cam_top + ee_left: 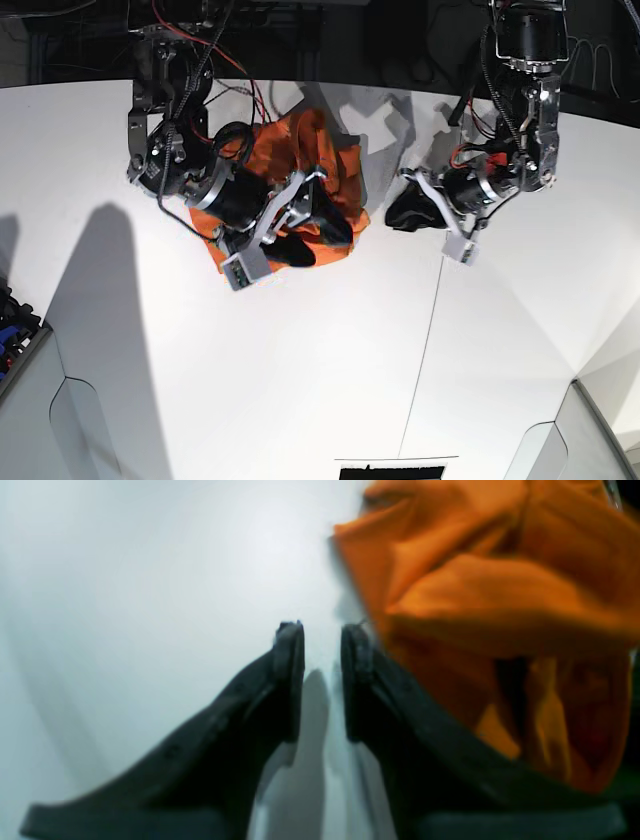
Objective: Layout the t-shirt on the table in an organized manner, then fold the t-shirt properly
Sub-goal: 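Lift the folded bundle with both grippers and fold it in half again, then press and tuck the folded shirt into a compact square with both grippers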
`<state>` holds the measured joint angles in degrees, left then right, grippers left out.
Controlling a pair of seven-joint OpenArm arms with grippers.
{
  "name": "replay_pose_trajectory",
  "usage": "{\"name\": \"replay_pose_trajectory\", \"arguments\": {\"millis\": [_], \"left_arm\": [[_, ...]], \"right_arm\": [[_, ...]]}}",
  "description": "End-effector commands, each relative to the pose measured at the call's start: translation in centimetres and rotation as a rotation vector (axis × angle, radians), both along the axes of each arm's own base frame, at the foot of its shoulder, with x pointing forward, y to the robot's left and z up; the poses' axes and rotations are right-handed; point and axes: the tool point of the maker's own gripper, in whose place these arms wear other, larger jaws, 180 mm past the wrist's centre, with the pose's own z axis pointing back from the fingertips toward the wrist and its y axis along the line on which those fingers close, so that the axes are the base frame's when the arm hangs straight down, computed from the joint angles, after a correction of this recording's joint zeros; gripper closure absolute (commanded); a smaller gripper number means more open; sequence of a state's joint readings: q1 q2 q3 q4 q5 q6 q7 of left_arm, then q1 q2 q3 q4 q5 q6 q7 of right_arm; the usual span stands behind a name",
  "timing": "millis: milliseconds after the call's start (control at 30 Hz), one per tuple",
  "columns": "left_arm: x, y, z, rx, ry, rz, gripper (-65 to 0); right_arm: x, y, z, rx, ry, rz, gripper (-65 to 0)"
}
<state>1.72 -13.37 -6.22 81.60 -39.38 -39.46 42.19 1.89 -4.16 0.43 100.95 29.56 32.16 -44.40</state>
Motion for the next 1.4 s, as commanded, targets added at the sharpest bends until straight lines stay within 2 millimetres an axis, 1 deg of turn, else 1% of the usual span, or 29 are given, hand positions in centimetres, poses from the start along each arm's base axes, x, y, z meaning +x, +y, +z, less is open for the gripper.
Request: {"name": "replay_pose_trajectory", "arguments": {"millis": [0, 67, 100, 133, 200, 233, 300, 367, 467, 533, 633, 700, 800, 867, 967, 1067, 1167, 1233, 1367], "left_arm": [[1.3, 0.9, 2.2, -0.024, -0.065, 0.017, -13.7], [1.7, 2.4, 3.5, -0.030, -0.089, 0.038, -13.7], [1.8, 3.0, 4.1, -0.021, -0.103, 0.036, -13.7], [1.9, 3.4, 4.9, -0.009, -0.121, 0.028, -13.7], [2.0, 3.9, 6.6, 0.026, -0.163, 0.003, -13.7], [2.2, 4.0, 7.6, 0.038, -0.191, -0.010, -13.7], [2.3, 3.7, 9.9, 0.035, -0.248, -0.038, -13.7], [1.9, 2.6, 11.6, 0.011, -0.275, -0.082, -13.7], [0.4, -0.3, 12.3, -0.047, -0.263, -0.172, -13.7], [-1.1, -2.8, 11.9, -0.084, -0.244, -0.236, -13.7], [-3.5, -7.2, 10.6, -0.131, -0.198, -0.339, -13.7], [-4.6, -9.6, 9.8, -0.133, -0.179, -0.395, -13.7], [-5.3, -12.2, 9.3, -0.132, -0.193, -0.428, -13.7], [-5.5, -13.1, 8.6, -0.122, -0.189, -0.434, -13.7], [-4.8, -13.3, 7.1, -0.105, -0.173, -0.405, -13.7], [-3.5, -12.4, 5.0, -0.071, -0.146, -0.372, -13.7], [-2.1, -11.2, 2.7, -0.006, -0.105, -0.355, -13.7], [-0.9, -10.6, 2.1, 0.005, -0.089, -0.342, -13.7], [1.8, -10.0, 2.3, 0.011, -0.099, -0.316, -13.7]], "right_arm": [[1.5, -0.2, 3.0, 0.047, -0.092, -0.019, -37.3], [3.2, -1.5, 4.3, 0.041, -0.144, -0.066, -36.1], [4.1, -2.3, 4.6, 0.018, -0.160, -0.101, -31.4], [4.9, -3.3, 4.7, -0.013, -0.170, -0.136, -23.6], [6.4, -5.3, 4.7, -0.072, -0.179, -0.205, -3.9], [7.1, -6.3, 4.8, -0.091, -0.184, -0.239, 0.0], [8.1, -8.0, 4.8, -0.109, -0.185, -0.287, 0.0], [9.0, -9.0, 4.5, -0.109, -0.186, -0.305, 0.0], [10.2, -9.8, 2.5, -0.115, -0.144, -0.309, 0.0], [10.9, -10.2, 0.5, -0.116, -0.100, -0.314, 0.0], [11.8, -10.5, -2.1, -0.107, -0.032, -0.313, 0.0], [12.0, -10.0, -3.4, -0.098, 0.001, -0.288, 0.0], [11.7, -9.2, -5.2, -0.096, 0.051, -0.256, 0.0], [11.2, -8.7, -6.0, -0.103, 0.071, -0.239, 0.0], [10.7, -8.0, -6.5, -0.112, 0.081, -0.216, 0.0], [10.5, -7.9, -6.8, -0.119, 0.090, -0.208, 0.0], [9.8, -7.7, -7.4, -0.130, 0.122, -0.183, 0.0], [9.2, -7.3, -7.8, -0.113, 0.151, -0.165, 0.0], [7.5, -6.7, -8.1, -0.064, 0.179, -0.149, 0.0]]}}
